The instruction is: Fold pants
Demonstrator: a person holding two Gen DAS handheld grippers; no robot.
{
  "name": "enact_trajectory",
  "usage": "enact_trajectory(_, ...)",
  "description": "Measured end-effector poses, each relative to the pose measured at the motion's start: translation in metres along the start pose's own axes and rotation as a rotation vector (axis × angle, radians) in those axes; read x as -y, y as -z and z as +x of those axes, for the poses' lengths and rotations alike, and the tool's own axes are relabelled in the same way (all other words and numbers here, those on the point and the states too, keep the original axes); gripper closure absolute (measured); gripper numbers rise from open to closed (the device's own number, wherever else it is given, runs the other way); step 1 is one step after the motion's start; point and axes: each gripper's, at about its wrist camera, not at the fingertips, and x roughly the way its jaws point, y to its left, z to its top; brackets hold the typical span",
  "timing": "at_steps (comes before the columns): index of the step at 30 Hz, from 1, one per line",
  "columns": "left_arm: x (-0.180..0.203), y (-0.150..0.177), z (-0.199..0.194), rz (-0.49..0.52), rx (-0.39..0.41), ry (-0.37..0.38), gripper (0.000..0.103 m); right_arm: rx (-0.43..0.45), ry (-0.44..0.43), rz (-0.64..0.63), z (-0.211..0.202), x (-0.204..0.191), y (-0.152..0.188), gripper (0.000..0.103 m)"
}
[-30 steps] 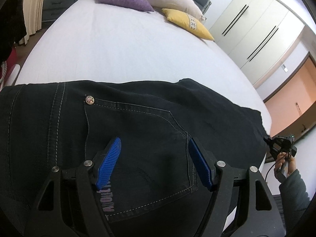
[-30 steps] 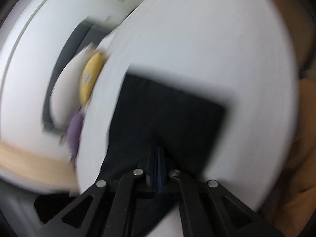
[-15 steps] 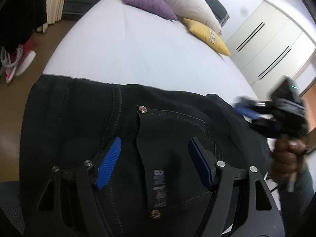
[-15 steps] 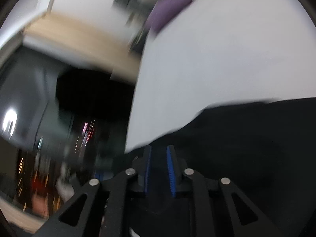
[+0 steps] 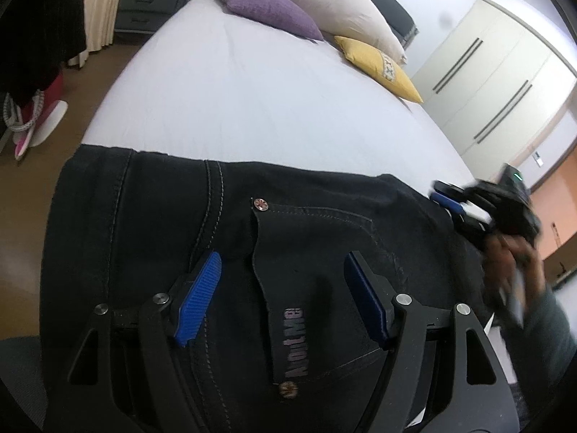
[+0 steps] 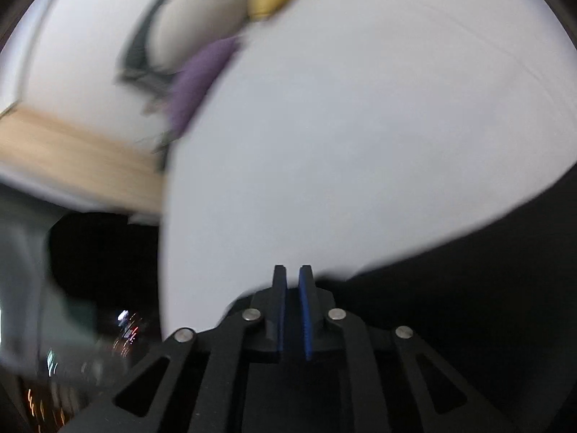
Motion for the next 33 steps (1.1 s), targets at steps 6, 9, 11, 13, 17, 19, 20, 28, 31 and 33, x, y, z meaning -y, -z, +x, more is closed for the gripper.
enact_trajectory(6, 0.007, 0.002, 0.010, 0.019, -0.043, -0.042, 0.033, -0.059, -0.035, 0.024, -0.024, 0.046, 0.058, 0.077)
enact_trajectory(9, 0.002, 0.003, 0.007, 0.014, -0.031, -0.033, 0.033, 0.093, -0.023, 0.174, -0.091, 0.113, 0.054, 0.103)
enact_trajectory(11, 0.004, 0.002, 0.010, 0.025, -0.036, -0.041, 0.033, 0.223, 0.030, 0.215, -0.145, 0.148, 0.055, 0.103)
enact_trajectory(13, 0.006, 0.002, 0.011, 0.035, -0.039, -0.059, 0.033, 0.391, 0.085, 0.299, -0.213, 0.195, 0.055, 0.103)
enact_trajectory(17, 0.014, -0.002, 0.004, 0.032, -0.037, -0.105, 0.033, 0.616, 0.258, 0.435, -0.314, 0.232, 0.066, 0.095)
enact_trajectory(19, 0.022, -0.004, -0.005, 0.031, -0.017, -0.100, 0.033, 0.653, 0.222, 0.417, -0.336, 0.232, 0.074, 0.088)
enact_trajectory(20, 0.031, -0.006, -0.007, 0.036, -0.006, -0.085, 0.033, 0.650, 0.179, 0.388, -0.340, 0.227, 0.076, 0.080)
enact_trajectory(28, 0.090, -0.001, 0.041, 0.164, -0.094, -0.008, 0.033, 0.375, 0.000, 0.262, -0.216, 0.179, 0.085, 0.061)
enact_trajectory(31, 0.067, 0.008, 0.049, 0.106, -0.119, 0.022, 0.033, 0.415, -0.028, 0.371, -0.237, 0.231, 0.095, 0.103)
enact_trajectory(33, 0.057, 0.007, 0.041, 0.096, -0.105, 0.024, 0.033, 0.514, 0.008, 0.404, -0.253, 0.223, 0.106, 0.103)
